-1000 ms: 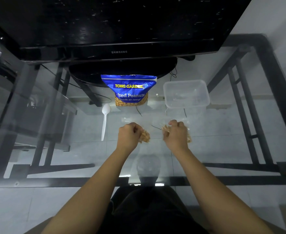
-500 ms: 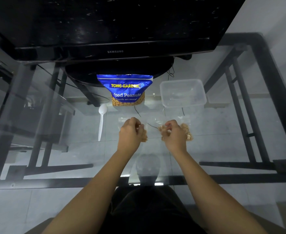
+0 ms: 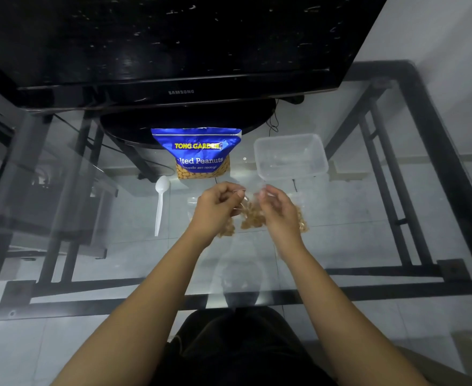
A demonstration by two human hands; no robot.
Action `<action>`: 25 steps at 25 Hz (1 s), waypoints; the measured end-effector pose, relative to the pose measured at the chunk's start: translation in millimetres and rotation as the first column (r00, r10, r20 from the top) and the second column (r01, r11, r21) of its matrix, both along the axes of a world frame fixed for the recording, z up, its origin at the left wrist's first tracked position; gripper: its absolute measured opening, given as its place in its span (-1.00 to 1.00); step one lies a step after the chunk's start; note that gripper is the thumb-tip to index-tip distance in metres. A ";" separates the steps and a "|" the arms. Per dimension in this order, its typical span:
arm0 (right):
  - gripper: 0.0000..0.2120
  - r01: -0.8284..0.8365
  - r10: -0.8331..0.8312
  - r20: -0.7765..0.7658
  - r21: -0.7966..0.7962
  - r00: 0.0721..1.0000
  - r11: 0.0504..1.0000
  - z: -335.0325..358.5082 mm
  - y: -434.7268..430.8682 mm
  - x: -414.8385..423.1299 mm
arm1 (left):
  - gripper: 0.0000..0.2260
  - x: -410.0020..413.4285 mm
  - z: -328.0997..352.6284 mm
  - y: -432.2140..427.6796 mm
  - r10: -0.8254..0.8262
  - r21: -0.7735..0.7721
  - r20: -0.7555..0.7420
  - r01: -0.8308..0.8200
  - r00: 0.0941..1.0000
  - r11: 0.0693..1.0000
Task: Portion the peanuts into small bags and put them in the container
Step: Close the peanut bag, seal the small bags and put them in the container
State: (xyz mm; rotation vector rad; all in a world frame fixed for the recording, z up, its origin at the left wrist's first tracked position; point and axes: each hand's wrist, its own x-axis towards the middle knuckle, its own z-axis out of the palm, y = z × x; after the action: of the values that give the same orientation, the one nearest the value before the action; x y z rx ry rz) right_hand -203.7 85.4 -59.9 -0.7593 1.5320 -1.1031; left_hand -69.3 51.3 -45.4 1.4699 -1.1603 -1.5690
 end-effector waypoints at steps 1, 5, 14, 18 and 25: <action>-0.88 0.025 -0.025 0.004 -0.032 1.000 0.999 1.6 -1.7 -1.0 | -0.93 2.1 4.2 -0.2 -0.030 0.013 -0.024 0.030 0.999 0.999; -0.94 0.071 -0.067 0.052 -0.074 0.996 0.995 11.2 -4.9 2.3 | -0.94 8.4 16.4 -3.8 -0.062 -0.026 0.048 0.063 0.997 0.998; -0.94 0.068 -0.071 -0.036 -0.063 0.997 0.996 18.6 -5.7 10.0 | -0.94 4.3 22.6 -4.9 -0.099 -0.194 0.273 0.156 0.957 0.969; -0.88 0.094 -0.101 -0.127 -0.062 0.987 0.994 19.7 -6.9 8.9 | -0.90 7.0 22.7 -1.9 -0.123 -0.228 0.443 0.245 0.888 0.942; -0.92 0.099 -0.100 -0.078 -0.019 0.992 0.995 22.9 -6.2 7.8 | -0.88 20.8 23.0 -2.2 -0.130 -0.149 0.384 0.200 0.914 0.968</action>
State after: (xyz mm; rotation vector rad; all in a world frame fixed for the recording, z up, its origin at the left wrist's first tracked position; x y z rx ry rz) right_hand -195.9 79.2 -37.0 -0.7507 1.6448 -1.1714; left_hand -48.5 49.1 -22.3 1.6199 -1.6419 -1.2753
